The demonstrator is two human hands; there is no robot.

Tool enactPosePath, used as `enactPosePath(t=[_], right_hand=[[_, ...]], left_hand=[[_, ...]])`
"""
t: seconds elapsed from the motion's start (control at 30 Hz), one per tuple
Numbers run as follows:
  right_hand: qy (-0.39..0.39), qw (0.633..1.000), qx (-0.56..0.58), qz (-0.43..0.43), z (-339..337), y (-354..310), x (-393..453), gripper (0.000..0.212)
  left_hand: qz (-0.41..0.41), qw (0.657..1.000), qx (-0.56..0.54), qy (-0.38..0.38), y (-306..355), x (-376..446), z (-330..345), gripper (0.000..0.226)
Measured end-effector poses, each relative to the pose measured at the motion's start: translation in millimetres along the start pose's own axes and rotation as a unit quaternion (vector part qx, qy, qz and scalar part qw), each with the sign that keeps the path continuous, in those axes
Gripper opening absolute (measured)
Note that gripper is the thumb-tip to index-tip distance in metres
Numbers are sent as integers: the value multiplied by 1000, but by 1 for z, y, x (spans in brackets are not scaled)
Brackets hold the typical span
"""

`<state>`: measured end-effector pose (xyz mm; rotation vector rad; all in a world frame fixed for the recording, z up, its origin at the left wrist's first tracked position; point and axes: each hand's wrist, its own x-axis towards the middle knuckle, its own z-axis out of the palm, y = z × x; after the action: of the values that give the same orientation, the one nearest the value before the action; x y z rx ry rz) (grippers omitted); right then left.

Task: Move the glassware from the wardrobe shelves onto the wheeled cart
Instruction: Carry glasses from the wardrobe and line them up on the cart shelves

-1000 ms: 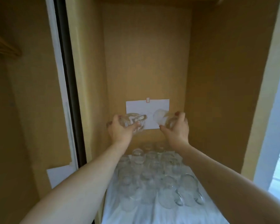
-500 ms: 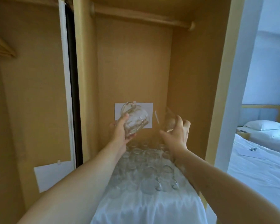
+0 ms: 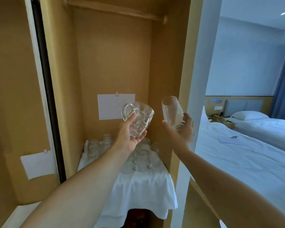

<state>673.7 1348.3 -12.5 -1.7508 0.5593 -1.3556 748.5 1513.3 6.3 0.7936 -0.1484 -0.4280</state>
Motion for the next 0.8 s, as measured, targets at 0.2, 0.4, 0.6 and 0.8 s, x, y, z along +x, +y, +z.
enactPosePath(t=[0.2,0.4,0.6,0.8], right_hand=[[23,998,-17,54,-73,20,5,99],[31,994,-63,89,-149,40,15,105],[69,991,-64,91,-215,70,18,100],[114,986,-67,99,-280,101,21,100]], left_hand=[[-28,998,64,3,-53,-31,42,73],[-55,992,111,-34,-104,-53,85,76],[-131,981,77,-119,-162,-68,124,52],[-204,961,39,-181,-221,-76,160,65]])
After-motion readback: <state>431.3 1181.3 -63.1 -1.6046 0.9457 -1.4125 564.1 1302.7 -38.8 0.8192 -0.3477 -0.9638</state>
